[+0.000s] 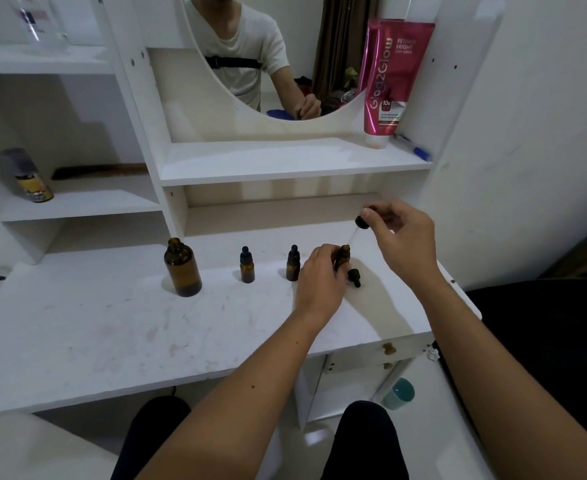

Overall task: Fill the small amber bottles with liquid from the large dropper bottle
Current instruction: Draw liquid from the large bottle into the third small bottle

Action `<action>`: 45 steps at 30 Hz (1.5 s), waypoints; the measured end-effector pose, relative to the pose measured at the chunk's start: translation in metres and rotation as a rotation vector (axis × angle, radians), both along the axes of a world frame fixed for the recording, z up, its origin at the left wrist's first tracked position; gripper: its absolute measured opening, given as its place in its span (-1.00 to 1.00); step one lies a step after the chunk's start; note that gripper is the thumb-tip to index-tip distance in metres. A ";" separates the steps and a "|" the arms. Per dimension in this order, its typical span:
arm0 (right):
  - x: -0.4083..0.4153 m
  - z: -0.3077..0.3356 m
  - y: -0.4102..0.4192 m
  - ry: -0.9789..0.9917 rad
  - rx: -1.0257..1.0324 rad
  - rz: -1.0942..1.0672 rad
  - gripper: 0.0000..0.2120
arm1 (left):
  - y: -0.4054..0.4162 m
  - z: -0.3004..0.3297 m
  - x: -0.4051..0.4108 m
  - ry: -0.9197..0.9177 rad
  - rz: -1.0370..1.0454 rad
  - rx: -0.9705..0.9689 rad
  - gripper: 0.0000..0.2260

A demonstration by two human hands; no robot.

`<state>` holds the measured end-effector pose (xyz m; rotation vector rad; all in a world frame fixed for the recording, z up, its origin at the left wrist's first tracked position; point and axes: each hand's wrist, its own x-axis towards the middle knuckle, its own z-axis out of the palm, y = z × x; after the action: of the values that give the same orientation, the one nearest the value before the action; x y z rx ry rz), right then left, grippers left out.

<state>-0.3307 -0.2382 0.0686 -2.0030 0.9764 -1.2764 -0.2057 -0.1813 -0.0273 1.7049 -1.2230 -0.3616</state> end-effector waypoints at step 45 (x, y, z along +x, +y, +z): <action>0.008 0.010 0.014 0.043 0.036 -0.012 -0.91 | 0.024 0.003 0.003 0.022 -0.029 0.045 -0.63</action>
<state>-0.3224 -0.2243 0.0786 -2.0071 1.0261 -1.2180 -0.2031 -0.1576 -0.0240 1.7186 -1.2326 -0.4276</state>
